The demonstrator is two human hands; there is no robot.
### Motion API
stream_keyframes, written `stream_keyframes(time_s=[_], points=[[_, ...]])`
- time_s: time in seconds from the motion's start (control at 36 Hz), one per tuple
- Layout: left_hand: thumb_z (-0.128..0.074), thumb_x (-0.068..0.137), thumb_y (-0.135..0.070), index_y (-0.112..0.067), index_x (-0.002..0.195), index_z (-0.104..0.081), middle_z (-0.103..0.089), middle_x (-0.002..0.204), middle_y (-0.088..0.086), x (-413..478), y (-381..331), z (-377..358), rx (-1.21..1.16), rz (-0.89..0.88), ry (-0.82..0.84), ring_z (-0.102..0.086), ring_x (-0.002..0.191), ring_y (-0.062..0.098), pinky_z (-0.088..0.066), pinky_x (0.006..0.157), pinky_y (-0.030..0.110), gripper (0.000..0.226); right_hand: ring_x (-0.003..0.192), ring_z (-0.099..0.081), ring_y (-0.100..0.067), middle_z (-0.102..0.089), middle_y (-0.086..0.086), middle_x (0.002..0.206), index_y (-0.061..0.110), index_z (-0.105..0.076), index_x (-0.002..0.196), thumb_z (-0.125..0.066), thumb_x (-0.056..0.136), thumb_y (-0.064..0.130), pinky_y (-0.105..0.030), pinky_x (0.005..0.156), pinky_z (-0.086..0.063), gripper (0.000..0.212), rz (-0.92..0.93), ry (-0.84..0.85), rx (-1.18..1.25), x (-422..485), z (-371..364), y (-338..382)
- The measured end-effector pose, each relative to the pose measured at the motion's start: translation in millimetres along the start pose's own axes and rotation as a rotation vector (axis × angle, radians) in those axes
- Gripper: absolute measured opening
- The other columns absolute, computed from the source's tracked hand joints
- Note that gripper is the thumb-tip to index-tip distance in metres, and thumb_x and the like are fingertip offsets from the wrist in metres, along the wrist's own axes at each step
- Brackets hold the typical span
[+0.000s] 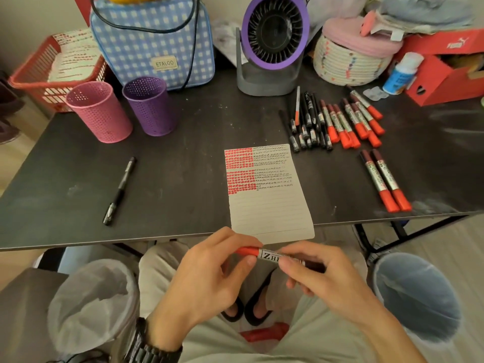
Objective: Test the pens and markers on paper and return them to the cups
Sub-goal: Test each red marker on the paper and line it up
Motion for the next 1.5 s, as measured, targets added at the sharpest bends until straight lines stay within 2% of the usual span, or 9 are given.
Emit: stream_keyframes(time_s=[0.11,0.28,0.42,0.5,0.67,0.92,1.14,1.33,1.5], points=[[-0.055,0.093,-0.041,-0.046,0.115,-0.062,-0.059,0.107,-0.026,3.2,-4.7,5.2,0.052,-0.036,-0.022,-0.06,0.07,0.01,-0.045,0.064,0.016,0.023,0.064,-0.056,-0.003,-0.064,0.013,0.073,0.039,-0.069,0.111,-0.05,0.094,0.065,-0.016,0.06,-0.038,0.036,0.092,-0.015,-0.307,0.5,-4.4,2.6],[-0.07,0.087,-0.049,-0.033,0.141,-0.051,-0.059,0.14,0.006,23.8,-5.5,25.4,-0.757,0.035,-0.131,-0.058,0.126,0.026,-0.049,0.101,0.032,0.059,0.053,-0.037,-0.007,-0.043,0.012,0.058,0.025,-0.076,0.099,-0.064,0.084,0.067,-0.015,0.048,-0.03,0.046,0.022,-0.05,0.214,6.2,-23.8,5.0],[-0.066,0.086,-0.045,-0.014,0.094,-0.07,-0.069,0.093,0.011,52.1,-14.5,27.9,-1.317,0.205,-0.332,-0.066,0.082,0.027,-0.053,0.074,0.034,0.033,0.047,-0.025,-0.01,-0.031,0.005,0.055,0.018,-0.077,0.096,-0.074,0.074,0.067,-0.025,0.046,-0.016,0.053,-0.057,-0.013,0.438,12.8,-46.2,8.7],[-0.056,0.094,-0.041,-0.019,0.066,-0.053,-0.039,0.056,-0.003,63.4,-24.9,21.4,-1.456,0.296,-0.377,-0.034,0.042,0.01,-0.034,0.042,0.022,0.036,0.043,-0.024,-0.008,-0.03,0.007,0.053,0.021,-0.076,0.092,-0.067,0.081,0.057,-0.02,0.043,-0.019,0.039,-0.052,-0.058,0.423,14.3,-53.1,16.4],[-0.054,0.091,-0.042,-0.024,0.06,-0.026,-0.017,0.048,-0.009,75.3,-40.7,13.6,-1.428,0.389,-0.397,-0.011,0.038,0.006,-0.011,0.036,0.019,0.045,0.041,-0.021,-0.007,-0.025,0.007,0.052,0.021,-0.072,0.077,-0.071,0.069,0.06,-0.018,0.041,-0.018,0.04,-0.046,-0.217,0.435,6.7,-46.8,35.6],[-0.049,0.097,-0.04,-0.021,0.06,-0.037,-0.024,0.049,-0.006,86.7,-58.3,15.9,-1.364,0.322,-0.333,-0.021,0.038,0.008,-0.021,0.037,0.021,0.043,0.039,-0.019,-0.009,-0.023,0.0,0.051,0.017,-0.072,0.07,-0.082,0.075,0.059,-0.017,0.038,-0.018,0.044,-0.103,-0.238,0.412,4.6,-24.0,56.5],[-0.047,0.105,-0.027,-0.036,0.086,-0.069,-0.072,0.081,-0.008,71.4,-37.8,7.9,-0.564,0.275,-0.155,-0.066,0.076,0.005,-0.049,0.071,0.024,0.031,0.048,-0.054,-0.013,-0.067,-0.009,0.06,0.024,-0.062,0.07,-0.081,0.057,0.05,-0.018,0.055,-0.043,0.035,-0.006,-0.309,0.126,13.1,41.7,71.6],[-0.052,0.087,-0.058,-0.065,0.094,-0.063,-0.073,0.086,-0.02,83.2,-35.9,0.2,-0.492,0.294,-0.027,-0.066,0.086,0.001,-0.052,0.076,0.015,0.016,0.044,-0.056,-0.014,-0.065,-0.014,0.061,0.011,-0.079,0.07,-0.077,0.063,0.014,-0.021,0.04,-0.046,0.008,0.081,-0.431,0.602,22.6,63.6,58.8],[-0.06,0.096,-0.049,-0.061,0.107,-0.058,-0.074,0.09,-0.023,104.5,-45.9,-24.0,-0.477,0.224,0.043,-0.069,0.086,0.001,-0.058,0.081,0.024,0.016,0.076,-0.073,-0.009,-0.076,-0.001,0.082,0.03,-0.08,0.105,-0.075,0.073,0.031,-0.027,0.069,-0.056,0.033,0.08,-0.521,0.565,41.7,53.7,58.7]])
Point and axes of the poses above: each hand's wrist, its own x-axis towards the middle knuckle, its own z-axis out of the back of the hand, y = z × x, the point moved 5 cm from there along x, towards the middle knuckle
